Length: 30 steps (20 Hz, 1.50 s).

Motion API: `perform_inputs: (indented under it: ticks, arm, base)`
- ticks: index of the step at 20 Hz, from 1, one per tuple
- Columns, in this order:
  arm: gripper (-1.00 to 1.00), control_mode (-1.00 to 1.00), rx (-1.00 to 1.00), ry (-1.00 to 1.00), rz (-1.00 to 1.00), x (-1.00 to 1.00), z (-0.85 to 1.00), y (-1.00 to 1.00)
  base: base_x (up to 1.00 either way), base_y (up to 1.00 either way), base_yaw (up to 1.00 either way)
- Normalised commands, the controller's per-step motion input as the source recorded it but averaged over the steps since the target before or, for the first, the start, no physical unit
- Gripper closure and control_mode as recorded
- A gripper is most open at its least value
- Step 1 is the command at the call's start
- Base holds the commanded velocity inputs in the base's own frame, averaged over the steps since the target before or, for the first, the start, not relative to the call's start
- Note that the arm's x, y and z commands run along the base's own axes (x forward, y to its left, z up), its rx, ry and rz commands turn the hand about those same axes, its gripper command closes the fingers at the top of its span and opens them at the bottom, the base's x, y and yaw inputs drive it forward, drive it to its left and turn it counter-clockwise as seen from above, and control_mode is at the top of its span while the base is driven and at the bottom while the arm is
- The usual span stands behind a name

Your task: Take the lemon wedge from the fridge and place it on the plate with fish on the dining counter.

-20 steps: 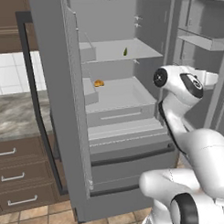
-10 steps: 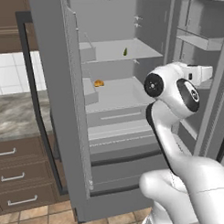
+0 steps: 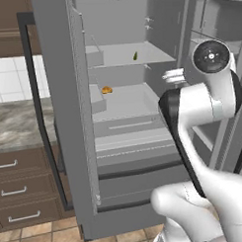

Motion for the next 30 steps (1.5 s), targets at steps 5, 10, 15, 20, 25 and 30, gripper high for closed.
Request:
perform_inputs:
  ticks: [5,10,15,20,25,30]
  arm:
    - [-1.0,-1.0,0.36,0.04,0.35,-0.33,-0.96,0.16]
    - [-1.0,-1.0,0.2,0.0,0.14,0.0,-0.5,0.16]
    - [-1.0,-1.0,0.0,0.01,0.0,0.08,0.0,0.0]
    - [-1.0,-1.0,0.0,0.0,0.0,0.01,0.0,0.0]
    - [-1.0,-1.0,0.0,0.0,0.0,0.09,0.0,-0.03]
    - [-1.0,-1.0,0.0,0.0,0.0,0.2,0.0,-0.1]
  base:
    - [0.0,0.0,0.0]
    - [0.0,0.0,0.0]
    - [0.0,0.0,0.0]
    - [0.0,0.0,0.0]
    - [0.0,0.0,0.0]
    - [0.0,0.0,0.0]
